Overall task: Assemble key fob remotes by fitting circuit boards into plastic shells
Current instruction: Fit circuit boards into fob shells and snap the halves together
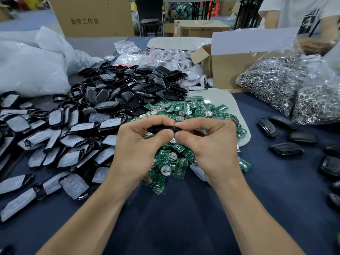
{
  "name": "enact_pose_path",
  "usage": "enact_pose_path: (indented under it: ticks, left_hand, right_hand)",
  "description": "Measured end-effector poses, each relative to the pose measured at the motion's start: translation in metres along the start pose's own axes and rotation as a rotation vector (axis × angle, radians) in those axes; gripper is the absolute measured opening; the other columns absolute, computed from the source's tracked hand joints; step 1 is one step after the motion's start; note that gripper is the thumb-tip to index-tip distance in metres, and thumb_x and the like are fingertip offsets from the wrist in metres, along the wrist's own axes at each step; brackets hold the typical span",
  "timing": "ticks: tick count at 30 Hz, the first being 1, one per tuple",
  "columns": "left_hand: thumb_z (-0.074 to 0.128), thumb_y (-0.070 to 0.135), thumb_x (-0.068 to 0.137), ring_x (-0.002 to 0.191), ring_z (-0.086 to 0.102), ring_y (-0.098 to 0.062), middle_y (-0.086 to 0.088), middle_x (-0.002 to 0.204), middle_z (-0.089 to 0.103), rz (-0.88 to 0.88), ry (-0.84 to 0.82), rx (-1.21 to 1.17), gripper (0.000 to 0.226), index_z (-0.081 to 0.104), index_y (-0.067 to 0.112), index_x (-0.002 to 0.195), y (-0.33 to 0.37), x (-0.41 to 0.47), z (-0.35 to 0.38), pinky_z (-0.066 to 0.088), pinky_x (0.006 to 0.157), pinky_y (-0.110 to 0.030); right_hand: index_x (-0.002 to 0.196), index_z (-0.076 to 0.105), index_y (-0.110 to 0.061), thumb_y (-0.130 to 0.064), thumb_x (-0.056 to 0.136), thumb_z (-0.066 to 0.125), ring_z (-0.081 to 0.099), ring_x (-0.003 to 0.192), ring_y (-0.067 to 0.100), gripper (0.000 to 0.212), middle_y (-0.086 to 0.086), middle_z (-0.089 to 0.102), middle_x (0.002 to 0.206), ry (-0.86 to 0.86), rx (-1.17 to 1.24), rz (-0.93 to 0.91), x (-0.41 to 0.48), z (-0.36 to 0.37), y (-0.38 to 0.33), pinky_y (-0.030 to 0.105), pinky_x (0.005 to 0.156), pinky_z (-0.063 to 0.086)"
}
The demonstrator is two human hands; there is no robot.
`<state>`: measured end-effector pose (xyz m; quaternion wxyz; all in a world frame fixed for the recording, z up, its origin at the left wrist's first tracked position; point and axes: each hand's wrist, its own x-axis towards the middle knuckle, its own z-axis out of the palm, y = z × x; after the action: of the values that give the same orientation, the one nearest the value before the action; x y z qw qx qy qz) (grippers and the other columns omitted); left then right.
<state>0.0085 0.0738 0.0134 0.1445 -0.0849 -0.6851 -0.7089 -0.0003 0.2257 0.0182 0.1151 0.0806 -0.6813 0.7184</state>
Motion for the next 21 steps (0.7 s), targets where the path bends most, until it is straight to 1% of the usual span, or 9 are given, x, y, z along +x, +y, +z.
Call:
enact_pose_path:
  ticks: [2,4,5,7,10,12,14,18,21]
  left_hand:
    - [0.079,0.009,0.076,0.087,0.073,-0.012,0.002,0.088,0.079,-0.006,0.011,0.002,0.024,0.083,0.03,0.085,-0.0005,-0.0009,0.0011,0.057,0.079,-0.022]
    - [0.079,0.008,0.076,0.084,0.073,-0.011,0.004,0.085,0.079,-0.006,0.009,0.008,0.025,0.083,0.032,0.084,-0.0002,-0.0017,0.001,0.056,0.077,-0.022]
    - [0.078,0.008,0.076,0.083,0.073,-0.011,0.004,0.085,0.079,-0.008,0.009,0.015,0.026,0.083,0.032,0.084,0.0001,-0.0019,0.0005,0.056,0.077,-0.021]
    - [0.079,0.009,0.076,0.083,0.073,-0.011,0.004,0.084,0.079,-0.02,0.017,0.028,0.025,0.083,0.032,0.083,0.0002,-0.002,-0.0006,0.056,0.076,-0.021]
    - [0.08,0.011,0.074,0.085,0.074,-0.015,0.001,0.086,0.079,-0.039,0.054,0.016,0.023,0.084,0.031,0.084,0.0001,-0.001,0.0005,0.058,0.079,-0.027]
    - [0.08,0.009,0.073,0.089,0.075,-0.018,-0.001,0.091,0.08,-0.041,0.074,-0.008,0.022,0.084,0.028,0.084,0.0006,-0.0005,0.0018,0.059,0.082,-0.029]
    - [0.079,0.007,0.073,0.094,0.076,-0.019,-0.003,0.097,0.081,-0.042,0.065,-0.045,0.022,0.084,0.025,0.085,0.0015,-0.0003,0.0019,0.059,0.084,-0.029]
    - [0.075,0.004,0.076,0.103,0.074,-0.017,-0.002,0.104,0.08,-0.023,0.005,-0.104,0.026,0.084,0.025,0.088,0.0025,0.0012,0.0005,0.056,0.085,-0.025]
    - [0.071,0.001,0.077,0.106,0.072,-0.015,-0.001,0.105,0.08,-0.044,-0.026,-0.168,0.03,0.085,0.025,0.089,0.0023,0.0017,0.0002,0.055,0.087,-0.024]
  right_hand:
    - [0.074,0.082,-0.017,0.008,0.068,0.086,0.072,0.066,0.019,0.026,0.005,0.077,0.07,0.001,0.037,0.027,-0.0006,0.0007,0.0011,0.038,0.065,0.061]
    - [0.073,0.082,-0.016,0.01,0.067,0.086,0.072,0.065,0.018,0.027,0.004,0.077,0.069,-0.004,0.056,0.04,-0.0006,0.0015,0.0021,0.029,0.064,0.06]
    - [0.073,0.082,-0.016,0.011,0.067,0.086,0.072,0.064,0.017,0.028,0.004,0.077,0.069,-0.005,0.055,0.045,-0.0004,0.0015,0.0025,0.027,0.064,0.059]
    - [0.072,0.082,-0.018,0.01,0.067,0.086,0.072,0.064,0.017,0.028,0.003,0.076,0.068,-0.006,0.042,0.05,-0.0001,0.0023,0.0033,0.027,0.064,0.059]
    - [0.075,0.082,-0.021,0.005,0.07,0.084,0.071,0.066,0.015,0.027,0.002,0.076,0.069,-0.017,0.057,0.051,-0.0005,0.004,0.0038,0.029,0.066,0.059]
    - [0.077,0.082,-0.024,-0.001,0.07,0.081,0.07,0.069,0.013,0.024,0.001,0.076,0.072,-0.042,0.072,0.05,-0.0005,0.0039,0.0027,0.027,0.068,0.057]
    - [0.078,0.082,-0.023,-0.002,0.069,0.079,0.071,0.074,0.015,0.023,0.003,0.078,0.076,-0.064,0.103,0.056,0.0007,0.0025,0.0016,0.028,0.07,0.057]
    - [0.084,0.081,-0.009,0.02,0.073,0.074,0.071,0.076,0.022,0.032,0.014,0.078,0.083,-0.064,0.193,0.059,0.0023,-0.0003,0.0023,0.031,0.073,0.059]
    - [0.085,0.079,-0.005,0.025,0.073,0.071,0.069,0.074,0.022,0.033,0.016,0.077,0.082,-0.057,0.229,0.054,0.0028,-0.0018,0.0014,0.028,0.07,0.058]
